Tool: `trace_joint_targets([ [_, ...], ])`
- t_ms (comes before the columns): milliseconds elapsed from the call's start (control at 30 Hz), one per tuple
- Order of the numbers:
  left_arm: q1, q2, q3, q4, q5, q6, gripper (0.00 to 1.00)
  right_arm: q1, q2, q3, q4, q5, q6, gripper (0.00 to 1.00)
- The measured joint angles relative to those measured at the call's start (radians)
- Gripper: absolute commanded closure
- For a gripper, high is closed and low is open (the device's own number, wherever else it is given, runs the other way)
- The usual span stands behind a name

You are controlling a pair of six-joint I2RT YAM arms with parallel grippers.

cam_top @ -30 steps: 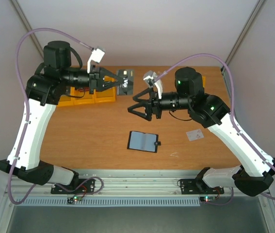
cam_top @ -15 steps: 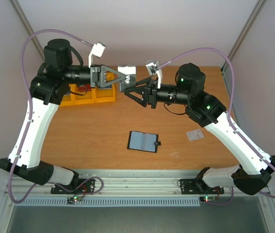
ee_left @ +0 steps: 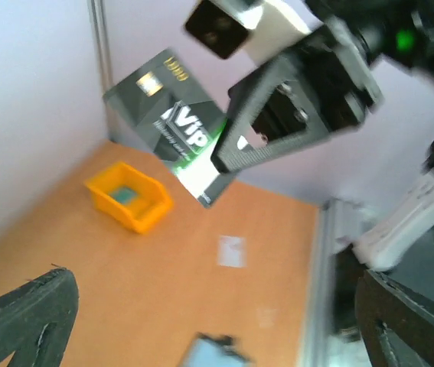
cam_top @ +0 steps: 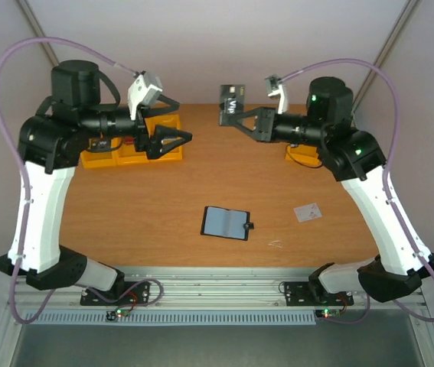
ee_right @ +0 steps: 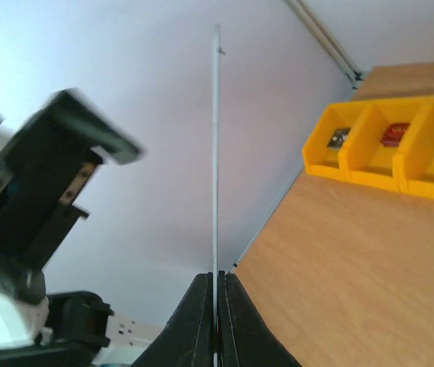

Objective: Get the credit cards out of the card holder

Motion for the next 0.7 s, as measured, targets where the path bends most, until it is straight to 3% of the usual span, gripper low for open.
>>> trace_joint_targets([
  [100, -0.060, -0.009, 0.090, -0.077, -0.137, 0.386, 0.01, -0.066, 0.016, 0.055, -0.087, -0.045, 0.069, 0.99],
  [200, -0.120, -0.045, 0.079, -0.103, -0.245, 0.800, 0.01, -0.075, 0.077, 0.178, -0.174, -0.108, 0.108, 0.99],
  [367, -0.152, -0.055, 0.031, 0.027, -0.328, 1.338, 0.01, -0.074, 0.124, 0.269, -0.239, -0.175, 0.142, 0.99],
  [533, -0.173, -0.072, -0.135, 0.304, -0.340, 1.699, 0.02, -0.064, 0.132, 0.278, -0.250, -0.228, 0.173, 0.99],
  [700, -0.173, -0.074, -0.402, 0.683, -0.317, 1.881, 0.31, -0.057, 0.132, 0.278, -0.249, -0.255, 0.186, 0.99],
])
